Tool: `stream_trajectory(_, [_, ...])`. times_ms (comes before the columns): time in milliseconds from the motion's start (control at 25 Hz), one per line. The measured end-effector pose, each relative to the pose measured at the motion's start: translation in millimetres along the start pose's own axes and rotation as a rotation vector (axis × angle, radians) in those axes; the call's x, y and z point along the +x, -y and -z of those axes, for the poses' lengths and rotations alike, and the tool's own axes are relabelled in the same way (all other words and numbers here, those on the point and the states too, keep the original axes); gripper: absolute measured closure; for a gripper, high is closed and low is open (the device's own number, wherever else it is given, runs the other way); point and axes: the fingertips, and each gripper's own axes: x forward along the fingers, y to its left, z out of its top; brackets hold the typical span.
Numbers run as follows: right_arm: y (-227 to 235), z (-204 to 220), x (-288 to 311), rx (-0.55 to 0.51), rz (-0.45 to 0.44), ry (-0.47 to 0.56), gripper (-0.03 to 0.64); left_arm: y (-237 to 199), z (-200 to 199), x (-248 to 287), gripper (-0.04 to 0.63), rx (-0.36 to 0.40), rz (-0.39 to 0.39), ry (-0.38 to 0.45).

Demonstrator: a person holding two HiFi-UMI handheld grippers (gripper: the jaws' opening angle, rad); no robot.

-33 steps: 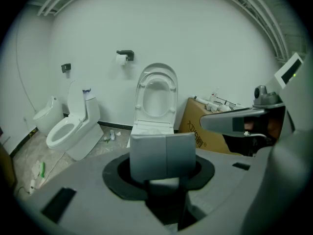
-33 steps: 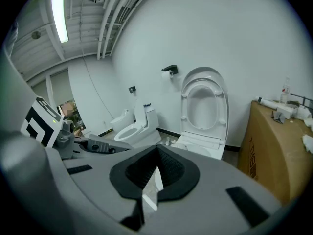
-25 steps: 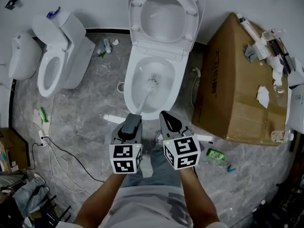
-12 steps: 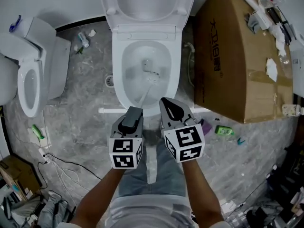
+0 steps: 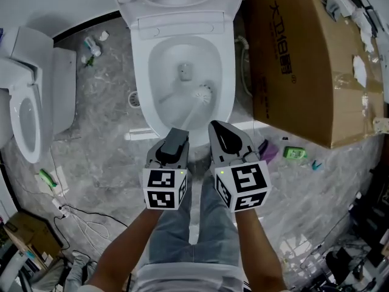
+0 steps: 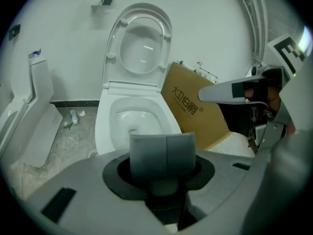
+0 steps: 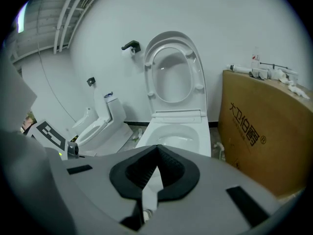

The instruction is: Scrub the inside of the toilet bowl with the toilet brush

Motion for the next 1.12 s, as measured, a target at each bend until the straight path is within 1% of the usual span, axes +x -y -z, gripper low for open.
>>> stream_trajectory(240, [4.9,11.2,8.5,0.024,0.016,-0.002,0.616,-1.9,1.2,27.5,0.443,0.022,0.044,-0.007])
stream_trajectory(440, [9.9,15.9,13.8,0.039,0.024,-0.010,0.615,-3.3,-9.7,46.3,0.443,0.073,0.067,-0.003])
stream_trajectory(560, [14.2,13.9,16.1,0.044,0.029,-0.014,0.615,-7.5,-18.5,57.7,0.443,0.090,0.064,-0.002])
stream_trajectory(800, [22.0,5.5,25.1,0.050,0.035,-0.014,0.615,-14.1,-49.3,74.1,0.443,0.106,0.054,0.019])
stream_trajectory(1120, [18.5,-1.3,40.2,0.047,0.018,-0.023,0.615,-28.4,-74.7,92.1,0.443,0.119,0.034,0.021])
